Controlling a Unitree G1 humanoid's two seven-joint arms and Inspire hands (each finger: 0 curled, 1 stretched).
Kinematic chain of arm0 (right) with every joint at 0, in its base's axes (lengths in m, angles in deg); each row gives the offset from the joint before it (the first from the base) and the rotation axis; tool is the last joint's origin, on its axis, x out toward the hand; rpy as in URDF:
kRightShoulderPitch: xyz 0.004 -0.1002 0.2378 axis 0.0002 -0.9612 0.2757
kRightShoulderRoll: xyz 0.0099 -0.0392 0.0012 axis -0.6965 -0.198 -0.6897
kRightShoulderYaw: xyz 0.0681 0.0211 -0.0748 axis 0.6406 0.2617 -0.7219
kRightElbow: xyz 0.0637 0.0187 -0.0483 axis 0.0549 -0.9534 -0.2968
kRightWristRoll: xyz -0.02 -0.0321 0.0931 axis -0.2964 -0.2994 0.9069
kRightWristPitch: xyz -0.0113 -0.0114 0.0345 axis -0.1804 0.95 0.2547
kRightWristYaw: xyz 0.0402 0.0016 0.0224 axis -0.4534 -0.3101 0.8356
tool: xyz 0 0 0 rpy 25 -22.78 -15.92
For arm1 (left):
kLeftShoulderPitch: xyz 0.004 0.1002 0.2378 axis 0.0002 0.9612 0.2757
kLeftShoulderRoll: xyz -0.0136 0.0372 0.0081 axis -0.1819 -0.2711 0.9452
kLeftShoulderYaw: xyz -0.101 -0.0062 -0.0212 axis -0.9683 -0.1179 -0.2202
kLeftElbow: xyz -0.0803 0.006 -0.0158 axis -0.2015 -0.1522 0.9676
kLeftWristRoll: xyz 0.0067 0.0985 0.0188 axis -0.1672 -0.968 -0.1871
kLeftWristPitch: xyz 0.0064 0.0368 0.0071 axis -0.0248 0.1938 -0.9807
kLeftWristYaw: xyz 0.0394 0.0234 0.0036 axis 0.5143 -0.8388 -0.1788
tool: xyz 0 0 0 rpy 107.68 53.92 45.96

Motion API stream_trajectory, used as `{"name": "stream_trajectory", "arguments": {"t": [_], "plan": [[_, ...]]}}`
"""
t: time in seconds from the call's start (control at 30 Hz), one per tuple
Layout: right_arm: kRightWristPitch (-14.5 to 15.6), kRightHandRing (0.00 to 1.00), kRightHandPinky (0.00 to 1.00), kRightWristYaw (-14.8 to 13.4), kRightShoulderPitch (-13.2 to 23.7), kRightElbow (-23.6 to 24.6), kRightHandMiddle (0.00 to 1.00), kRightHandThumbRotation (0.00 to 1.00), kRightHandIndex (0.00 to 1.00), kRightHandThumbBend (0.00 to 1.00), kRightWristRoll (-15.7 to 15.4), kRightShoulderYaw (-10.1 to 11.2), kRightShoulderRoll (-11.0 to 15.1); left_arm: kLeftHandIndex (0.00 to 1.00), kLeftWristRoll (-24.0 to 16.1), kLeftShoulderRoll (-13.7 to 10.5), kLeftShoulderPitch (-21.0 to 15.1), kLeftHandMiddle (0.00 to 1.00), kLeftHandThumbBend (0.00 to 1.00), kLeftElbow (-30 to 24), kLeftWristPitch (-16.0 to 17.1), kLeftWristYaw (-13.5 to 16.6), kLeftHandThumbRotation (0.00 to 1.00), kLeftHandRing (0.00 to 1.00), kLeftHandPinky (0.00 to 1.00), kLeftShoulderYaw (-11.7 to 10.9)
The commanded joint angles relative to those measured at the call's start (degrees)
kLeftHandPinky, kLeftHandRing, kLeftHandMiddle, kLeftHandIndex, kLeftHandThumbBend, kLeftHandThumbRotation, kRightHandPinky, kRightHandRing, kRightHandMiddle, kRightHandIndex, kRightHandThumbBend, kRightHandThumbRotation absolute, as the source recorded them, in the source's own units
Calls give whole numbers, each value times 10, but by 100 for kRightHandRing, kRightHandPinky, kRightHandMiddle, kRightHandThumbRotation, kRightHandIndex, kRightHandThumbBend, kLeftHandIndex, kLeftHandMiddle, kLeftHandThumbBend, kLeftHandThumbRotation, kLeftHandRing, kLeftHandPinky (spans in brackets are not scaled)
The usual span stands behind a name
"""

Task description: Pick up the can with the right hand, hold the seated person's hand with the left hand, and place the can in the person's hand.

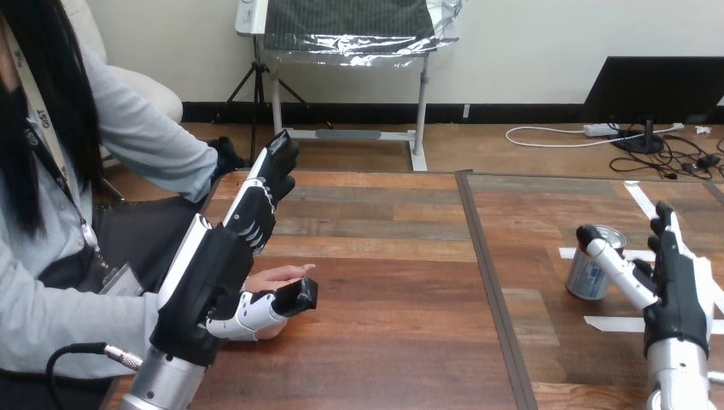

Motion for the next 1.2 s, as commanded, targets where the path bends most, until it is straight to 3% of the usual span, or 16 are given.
{"name": "stream_trajectory", "arguments": {"t": [0.0, 0.23, 0.47, 1.17], "plan": [[10, 99, 90, -8, 51, -2, 99, 53, 100, 100, -7, -6, 12, 100, 7, -4, -37, 100, 100, -9, 7, 1, 63, 100, 97, -11], [24, 98, 89, -4, 51, -6, 99, 51, 100, 100, -8, -6, 10, 100, 9, -4, -31, 100, 100, -15, 3, 0, 62, 100, 97, -13], [49, 97, 89, -7, 54, -13, 98, 52, 100, 100, -24, -23, 7, 100, 6, -5, -22, 100, 100, -22, 0, 1, 62, 100, 98, -15], [60, 98, 93, -4, 57, -17, 98, 54, 100, 100, -31, -24, 7, 100, 7, -1, -19, 100, 100, -22, 3, -1, 62, 100, 98, -15]]}}
